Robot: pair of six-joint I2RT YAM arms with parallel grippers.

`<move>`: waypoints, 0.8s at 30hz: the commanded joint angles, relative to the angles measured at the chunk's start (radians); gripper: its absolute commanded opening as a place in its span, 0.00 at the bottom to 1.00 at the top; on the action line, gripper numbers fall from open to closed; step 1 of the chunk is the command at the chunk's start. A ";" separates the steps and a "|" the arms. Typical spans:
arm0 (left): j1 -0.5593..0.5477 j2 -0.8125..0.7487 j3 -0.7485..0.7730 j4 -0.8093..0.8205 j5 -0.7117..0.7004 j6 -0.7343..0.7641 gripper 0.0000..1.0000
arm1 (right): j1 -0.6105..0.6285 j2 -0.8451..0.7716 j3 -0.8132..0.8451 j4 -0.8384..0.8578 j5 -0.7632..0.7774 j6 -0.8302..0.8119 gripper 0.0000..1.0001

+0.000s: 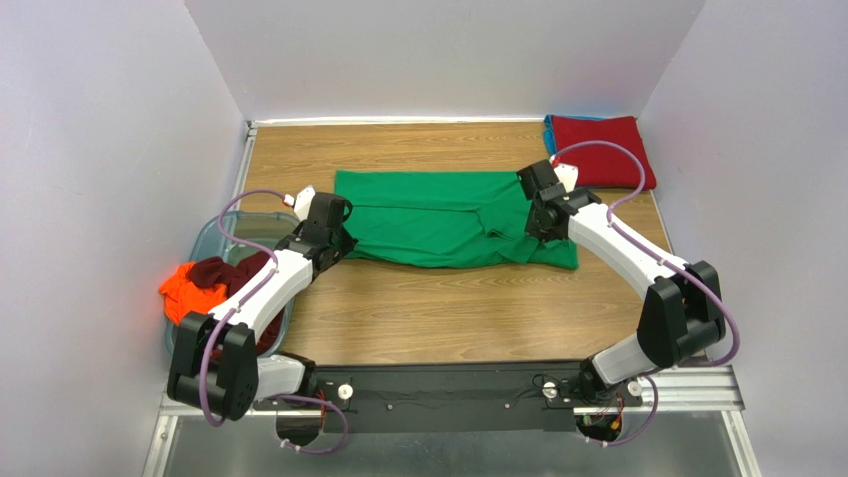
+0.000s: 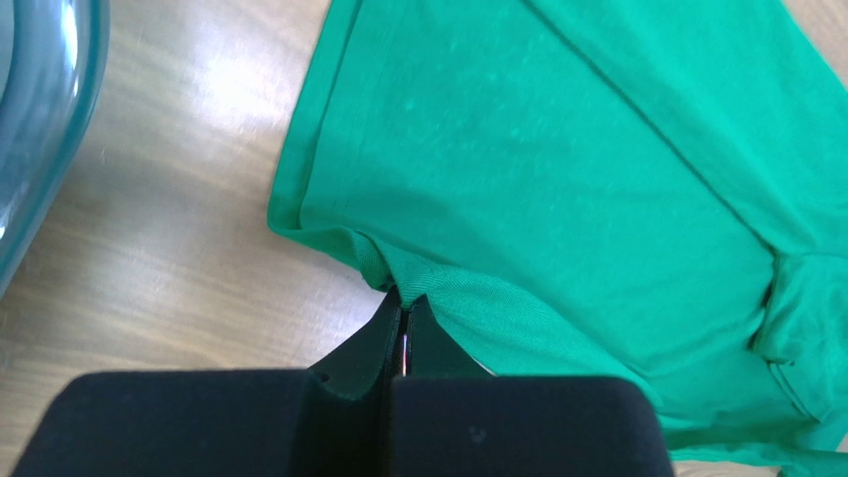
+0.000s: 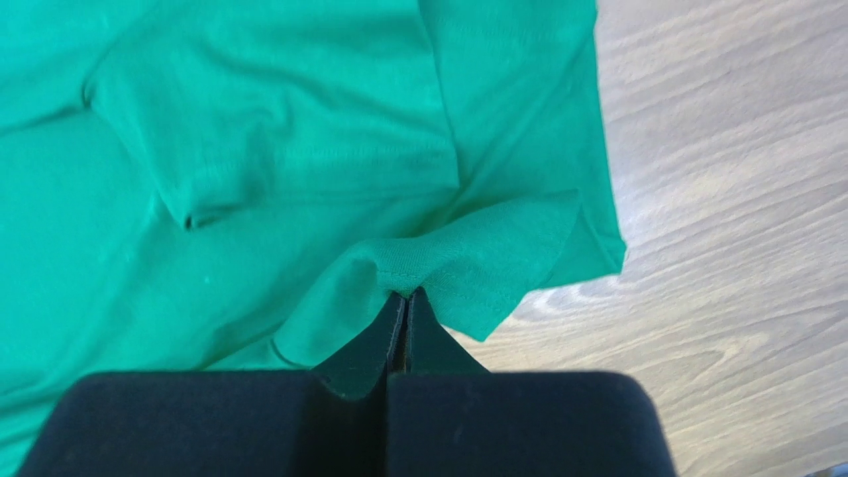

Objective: Fold and stack the t-shirts
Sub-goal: Fold the tshirt

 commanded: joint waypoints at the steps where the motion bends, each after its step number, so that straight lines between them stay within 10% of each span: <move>1: 0.012 0.027 0.043 0.044 -0.023 0.038 0.00 | -0.019 0.049 0.081 -0.012 0.033 -0.049 0.01; 24: 0.084 0.264 0.227 0.099 -0.008 0.106 0.00 | -0.129 0.312 0.350 -0.006 0.004 -0.147 0.01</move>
